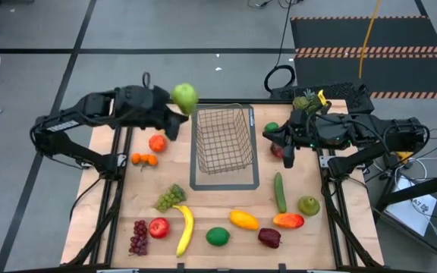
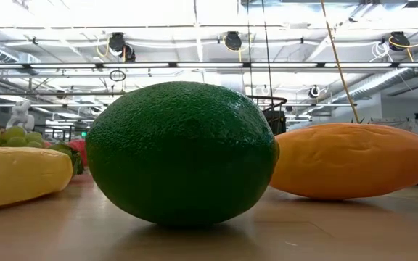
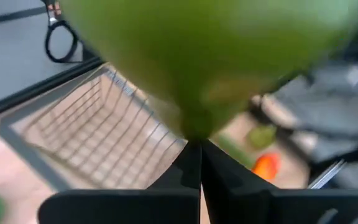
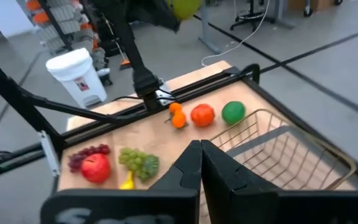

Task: Build produce basket
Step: Put the left green pear into the gold wire basket, then adjust the gold wire basket

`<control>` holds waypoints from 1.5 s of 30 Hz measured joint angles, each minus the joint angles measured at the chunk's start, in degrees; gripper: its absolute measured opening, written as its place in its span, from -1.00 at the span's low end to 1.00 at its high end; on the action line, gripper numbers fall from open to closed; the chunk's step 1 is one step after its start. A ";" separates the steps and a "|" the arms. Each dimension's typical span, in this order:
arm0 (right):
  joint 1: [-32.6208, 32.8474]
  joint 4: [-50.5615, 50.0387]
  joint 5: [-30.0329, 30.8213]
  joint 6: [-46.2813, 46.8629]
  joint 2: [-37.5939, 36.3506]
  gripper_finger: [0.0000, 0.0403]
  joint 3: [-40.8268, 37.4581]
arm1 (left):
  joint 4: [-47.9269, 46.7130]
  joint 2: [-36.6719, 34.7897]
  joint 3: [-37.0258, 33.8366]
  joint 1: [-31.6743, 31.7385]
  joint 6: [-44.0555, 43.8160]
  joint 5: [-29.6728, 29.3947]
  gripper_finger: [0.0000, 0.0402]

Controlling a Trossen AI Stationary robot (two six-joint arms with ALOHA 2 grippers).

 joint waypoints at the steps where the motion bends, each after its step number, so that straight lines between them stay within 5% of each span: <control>1: -0.38 -0.01 -0.02 -0.88 0.00 -1.00 0.00 | 1.39 -0.02 0.17 0.24 -2.16 0.01 -1.00; 12: -2.68 -0.01 -0.30 -13.74 -0.04 -1.00 0.00 | 14.01 0.58 0.17 0.93 -19.13 0.08 -1.00; 26: -3.54 -0.89 -0.36 -23.25 -0.42 -1.00 0.00 | 11.08 3.54 0.10 0.93 -17.36 -1.55 -1.00; 39: -8.22 -0.94 -0.39 -23.51 -0.42 -1.00 0.00 | 8.00 6.90 0.15 2.11 -13.96 -1.55 -0.96; 45: -12.62 -1.22 -0.44 -12.83 0.38 -1.00 0.00 | -0.57 7.81 0.15 5.46 -14.40 -1.74 -0.97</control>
